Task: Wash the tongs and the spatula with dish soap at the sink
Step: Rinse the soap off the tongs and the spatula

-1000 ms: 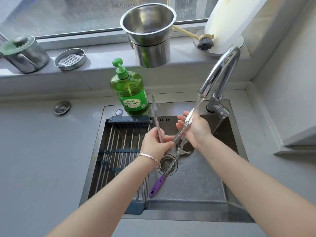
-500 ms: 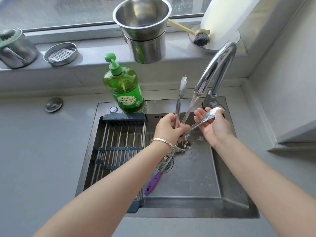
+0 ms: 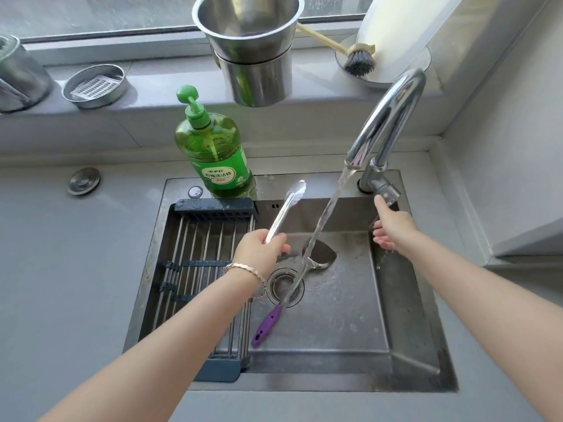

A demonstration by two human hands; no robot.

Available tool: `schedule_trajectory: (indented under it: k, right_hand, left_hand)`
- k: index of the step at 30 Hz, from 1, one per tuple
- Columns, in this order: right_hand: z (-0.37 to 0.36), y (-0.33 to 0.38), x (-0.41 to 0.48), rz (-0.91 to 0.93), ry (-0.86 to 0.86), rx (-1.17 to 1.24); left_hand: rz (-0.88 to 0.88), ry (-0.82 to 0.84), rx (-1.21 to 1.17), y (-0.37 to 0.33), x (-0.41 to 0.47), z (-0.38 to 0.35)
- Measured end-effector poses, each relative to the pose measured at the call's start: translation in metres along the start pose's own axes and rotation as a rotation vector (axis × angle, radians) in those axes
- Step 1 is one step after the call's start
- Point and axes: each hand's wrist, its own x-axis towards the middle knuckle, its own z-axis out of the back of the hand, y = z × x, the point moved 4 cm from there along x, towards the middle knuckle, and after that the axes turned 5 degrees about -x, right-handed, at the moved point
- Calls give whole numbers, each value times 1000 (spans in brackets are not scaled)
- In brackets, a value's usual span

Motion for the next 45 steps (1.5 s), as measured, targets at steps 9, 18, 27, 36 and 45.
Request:
schedule_trajectory:
  k: [9, 18, 27, 36, 45]
  right_hand:
    - [-10, 28, 11, -99, -63, -8]
    - [-19, 30, 9, -126, -84, 22]
    - [-18, 18, 21, -85, -70, -45]
    - [-105, -68, -16, -118, 310, -312]
    - [-234, -166, 25, -293, 418, -204]
  left_hand:
    - [32, 6, -71, 8, 6, -1]
    - [82, -34, -86, 17, 5, 7]
    - [94, -24, -52, 21, 5, 11]
    - [248, 45, -11, 61, 8, 9]
    - [268, 83, -58, 101, 29, 3]
